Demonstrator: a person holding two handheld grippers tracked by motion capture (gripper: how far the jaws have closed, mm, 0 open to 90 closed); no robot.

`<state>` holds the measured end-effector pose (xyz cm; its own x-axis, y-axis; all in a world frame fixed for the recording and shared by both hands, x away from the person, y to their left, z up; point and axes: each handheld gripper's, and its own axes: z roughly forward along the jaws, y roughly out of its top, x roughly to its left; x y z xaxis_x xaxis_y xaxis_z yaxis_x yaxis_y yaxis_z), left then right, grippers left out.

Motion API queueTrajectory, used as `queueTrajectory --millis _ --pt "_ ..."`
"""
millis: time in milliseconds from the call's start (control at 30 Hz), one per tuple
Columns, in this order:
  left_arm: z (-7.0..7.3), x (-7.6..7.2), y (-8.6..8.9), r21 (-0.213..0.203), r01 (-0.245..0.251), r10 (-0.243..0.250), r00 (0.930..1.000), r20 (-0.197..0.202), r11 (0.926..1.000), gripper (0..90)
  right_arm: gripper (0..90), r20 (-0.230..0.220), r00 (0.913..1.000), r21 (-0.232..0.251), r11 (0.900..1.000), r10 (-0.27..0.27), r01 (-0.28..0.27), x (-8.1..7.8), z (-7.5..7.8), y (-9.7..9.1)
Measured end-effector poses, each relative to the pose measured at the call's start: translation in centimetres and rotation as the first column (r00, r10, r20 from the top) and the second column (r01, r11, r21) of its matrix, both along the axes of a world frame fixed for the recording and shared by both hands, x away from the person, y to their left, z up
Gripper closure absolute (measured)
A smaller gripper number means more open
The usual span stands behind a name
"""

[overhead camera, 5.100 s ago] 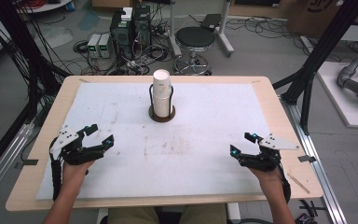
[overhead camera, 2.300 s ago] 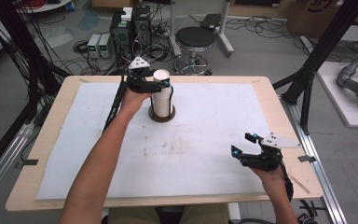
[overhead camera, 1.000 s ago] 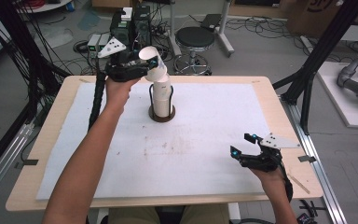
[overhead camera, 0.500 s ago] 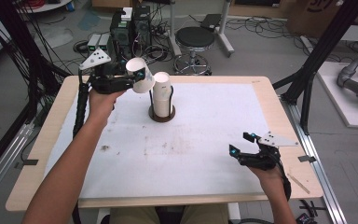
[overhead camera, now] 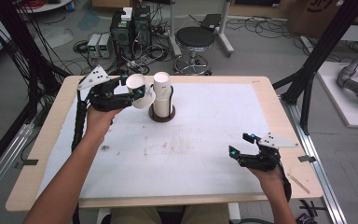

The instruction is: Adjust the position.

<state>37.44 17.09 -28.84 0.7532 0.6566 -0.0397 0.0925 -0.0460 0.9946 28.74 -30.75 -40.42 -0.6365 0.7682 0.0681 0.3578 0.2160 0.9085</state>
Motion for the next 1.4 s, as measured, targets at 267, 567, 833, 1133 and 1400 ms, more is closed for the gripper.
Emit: queueTrajectory --millis 267,567,833,1133,1400 --pt "-0.1 -0.9 -0.6 -0.008 0.044 -0.044 0.9989 0.013 0.999 36.9 19.9 -0.004 1.0 -0.001 1.0 -0.007 0.007 0.3 0.0 0.0" --pt "-1.7 -1.8 -1.6 -0.005 0.101 -0.101 0.9948 -0.013 0.9949 37.0 19.9 -0.007 0.9989 0.012 0.9988 0.047 -0.047 0.4 0.3 1.0" --pt "-4.3 -2.7 -2.9 0.032 0.188 -0.186 0.9818 -0.036 0.9817 37.0 19.8 -0.021 0.9871 0.016 0.9872 0.159 -0.159 0.6 0.2 2.9" --pt "-5.1 -3.5 -4.0 0.05 0.239 -0.236 0.9702 -0.054 0.9698 37.0 19.9 -0.031 0.9708 0.019 0.9712 0.238 -0.238 0.2 0.4 3.6" --pt "-6.0 -4.2 -5.1 0.066 0.29 -0.286 0.9557 -0.071 0.9546 37.0 19.9 -0.024 0.9486 0.027 0.9487 0.316 -0.315 0.0 0.9 4.8"
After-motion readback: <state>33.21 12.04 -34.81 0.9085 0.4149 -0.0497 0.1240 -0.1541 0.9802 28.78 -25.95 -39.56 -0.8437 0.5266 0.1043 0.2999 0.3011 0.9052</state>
